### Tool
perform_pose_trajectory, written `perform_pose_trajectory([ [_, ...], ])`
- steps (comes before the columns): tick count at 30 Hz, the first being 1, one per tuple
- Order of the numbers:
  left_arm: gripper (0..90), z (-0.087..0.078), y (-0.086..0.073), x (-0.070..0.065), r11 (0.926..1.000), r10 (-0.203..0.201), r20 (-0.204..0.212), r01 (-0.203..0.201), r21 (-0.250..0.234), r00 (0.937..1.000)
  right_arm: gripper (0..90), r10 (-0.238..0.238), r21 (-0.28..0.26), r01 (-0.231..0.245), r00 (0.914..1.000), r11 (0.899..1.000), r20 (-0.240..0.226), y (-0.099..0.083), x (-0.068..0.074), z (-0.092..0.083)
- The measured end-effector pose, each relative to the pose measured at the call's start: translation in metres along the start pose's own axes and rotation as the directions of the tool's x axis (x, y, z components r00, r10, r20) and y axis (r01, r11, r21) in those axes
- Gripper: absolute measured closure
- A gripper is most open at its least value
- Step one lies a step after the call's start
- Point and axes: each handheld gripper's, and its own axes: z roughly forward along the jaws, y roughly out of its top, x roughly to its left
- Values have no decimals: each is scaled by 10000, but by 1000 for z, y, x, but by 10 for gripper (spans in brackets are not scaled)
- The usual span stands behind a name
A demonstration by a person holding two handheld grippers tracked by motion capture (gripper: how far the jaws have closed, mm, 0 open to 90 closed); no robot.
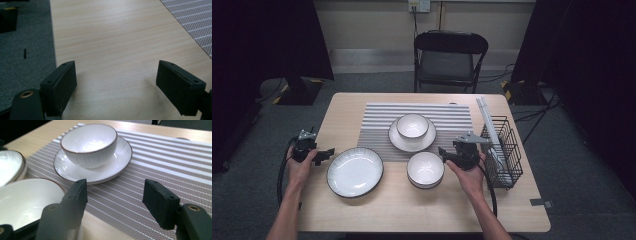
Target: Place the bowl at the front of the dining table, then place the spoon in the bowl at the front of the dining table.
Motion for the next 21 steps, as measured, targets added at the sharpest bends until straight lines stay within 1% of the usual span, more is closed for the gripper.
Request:
perform_pose_trajectory([
  [1, 153, 1, -1, -2, 9999, 165, -129, -165, 8, 9998, 364, 33, 32, -33, 10000, 10000, -37, 2, 2, -3],
  [2, 155, 2, -1, -2, 9996, 268, -26, -269, -112, 9996, 365, -105, -14, 105, 9999, 9999, -94, 4, 4, -5],
  [3, 148, 2, -2, -3, 9996, 220, -26, -220, -149, 9998, 379, -205, -56, 205, 9998, 9998, -18, 8, 7, -9],
  [4, 137, 3, -1, -4, 9997, 187, -106, -188, -144, 9998, 379, -203, 57, 203, 9998, 9998, 27, 10, 8, -12],
  [5, 127, 4, 0, -6, 9996, 271, -193, -272, -68, 9994, 382, -201, 37, 201, 9998, 9998, -27, 12, 10, -15],
  [7, 123, 5, 0, -5, 9997, 246, -147, -247, -87, 9996, 382, -227, -30, 227, 9997, 9997, -27, 17, 12, -22],
  [8, 104, 6, -1, -3, 9995, 266, -83, -268, -191, 9996, 381, -217, -66, 216, 9997, 9997, -70, 18, 13, -24],
  [9, 96, 5, -1, -3, 9994, 288, -76, -290, -183, 9996, 379, -202, -108, 201, 9997, 9997, -116, 20, 13, -27],
  [11, 97, 6, -1, -4, 9993, 310, -159, -314, -196, 9994, 378, -240, -93, 238, 9996, 9997, -171, 22, 14, -31],
  [14, 93, 6, -1, -4, 9995, 236, -94, -238, -219, 9997, 378, -263, -96, 260, 9992, 9996, -301, 24, 13, -36],
  [16, 90, 6, -1, -4, 9995, 238, -54, -239, -212, 9997, 378, -166, -144, 159, 9984, 9998, -534, 27, 13, -43],
  [18, 89, 6, -1, -4, 9995, 237, -51, -238, -213, 9997, 379, -313, -254, 300, 9980, 9992, -548, 30, 14, -50],
  [20, 88, 6, -1, -4, 9995, 237, -60, -239, -216, 9997, 380, -205, -373, 179, 9973, 9991, -706, 34, 13, -59],
  [21, 89, 6, -1, -4, 9995, 245, -62, -246, -215, 9997, 380, -201, -442, 171, 9974, 9989, -689, 35, 12, -62],
])
